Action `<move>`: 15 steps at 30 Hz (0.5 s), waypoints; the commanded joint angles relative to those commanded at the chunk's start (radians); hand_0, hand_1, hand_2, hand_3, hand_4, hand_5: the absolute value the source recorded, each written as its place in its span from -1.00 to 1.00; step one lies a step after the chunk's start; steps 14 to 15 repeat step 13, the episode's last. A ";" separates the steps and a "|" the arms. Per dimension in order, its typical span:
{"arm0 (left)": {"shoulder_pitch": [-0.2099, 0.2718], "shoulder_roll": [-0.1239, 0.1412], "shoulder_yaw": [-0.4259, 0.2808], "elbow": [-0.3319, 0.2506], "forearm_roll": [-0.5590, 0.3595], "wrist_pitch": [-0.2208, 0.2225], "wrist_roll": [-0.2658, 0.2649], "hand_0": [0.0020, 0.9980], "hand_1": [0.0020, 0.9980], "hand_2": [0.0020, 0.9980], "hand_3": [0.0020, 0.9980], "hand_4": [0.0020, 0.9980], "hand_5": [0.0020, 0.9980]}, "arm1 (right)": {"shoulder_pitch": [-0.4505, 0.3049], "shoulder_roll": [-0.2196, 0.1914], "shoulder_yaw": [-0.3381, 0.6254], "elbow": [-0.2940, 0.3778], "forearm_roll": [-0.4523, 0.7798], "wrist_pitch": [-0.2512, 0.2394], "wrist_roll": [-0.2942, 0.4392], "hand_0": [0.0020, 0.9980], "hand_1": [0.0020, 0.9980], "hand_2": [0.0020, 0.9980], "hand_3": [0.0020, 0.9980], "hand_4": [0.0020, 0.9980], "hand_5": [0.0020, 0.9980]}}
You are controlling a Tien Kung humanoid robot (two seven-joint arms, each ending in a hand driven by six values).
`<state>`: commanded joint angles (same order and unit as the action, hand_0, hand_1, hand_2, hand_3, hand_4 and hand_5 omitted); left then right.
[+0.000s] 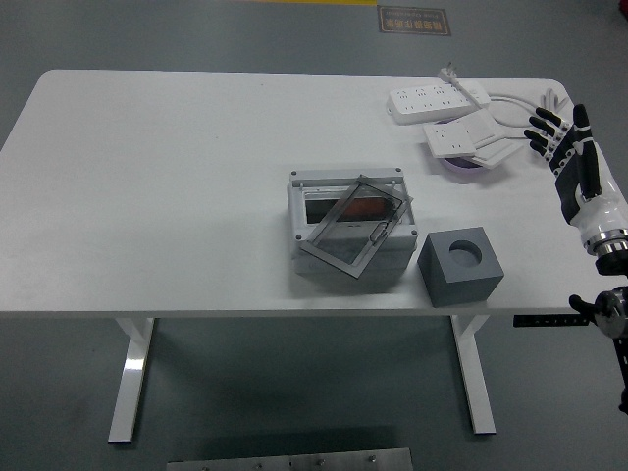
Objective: Fetch the battery,place it into the box,close the lid of the box
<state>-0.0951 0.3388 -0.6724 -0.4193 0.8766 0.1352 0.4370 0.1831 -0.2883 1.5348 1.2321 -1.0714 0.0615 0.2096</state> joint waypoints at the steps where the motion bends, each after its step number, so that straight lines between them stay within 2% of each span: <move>1: 0.000 0.000 0.000 0.000 0.000 0.000 0.000 0.27 0.40 0.15 0.08 0.00 -1.00 | 0.000 0.000 0.002 0.001 -0.002 0.000 0.000 1.00 0.76 0.71 0.64 1.00 1.00; 2: -0.001 0.000 0.001 0.000 0.000 0.000 -0.001 0.27 0.40 0.15 0.08 0.00 -1.00 | 0.001 0.001 0.004 0.002 -0.003 0.000 0.000 1.00 0.76 0.71 0.64 1.00 1.00; 3: -0.001 0.000 0.001 0.000 -0.001 0.000 -0.001 0.27 0.40 0.15 0.08 0.00 -1.00 | 0.001 0.001 0.005 0.002 -0.002 -0.001 0.001 1.00 0.85 0.69 0.62 1.00 1.00; 8: -0.002 -0.001 -0.001 0.000 0.000 0.000 0.000 0.27 0.40 0.15 0.08 0.00 -1.00 | 0.002 0.002 0.013 -0.005 -0.025 -0.029 0.037 1.00 0.85 0.69 0.62 1.00 1.00; 9: -0.001 -0.001 0.000 0.000 -0.001 0.000 -0.001 0.27 0.40 0.15 0.08 0.00 -1.00 | 0.002 0.001 0.013 -0.006 -0.028 -0.038 0.050 1.00 0.95 0.78 0.78 1.00 1.00; 13: 0.000 -0.002 0.000 0.000 -0.001 0.000 0.000 0.27 0.40 0.15 0.08 0.00 -1.00 | 0.007 -0.001 0.015 -0.008 -0.039 -0.070 0.093 1.00 0.95 0.78 0.78 1.00 1.00; 15: 0.000 -0.002 0.000 0.000 -0.001 0.000 0.000 0.27 0.40 0.15 0.08 0.00 -1.00 | 0.007 -0.001 0.015 -0.008 -0.039 -0.070 0.093 1.00 0.95 0.78 0.78 1.00 1.00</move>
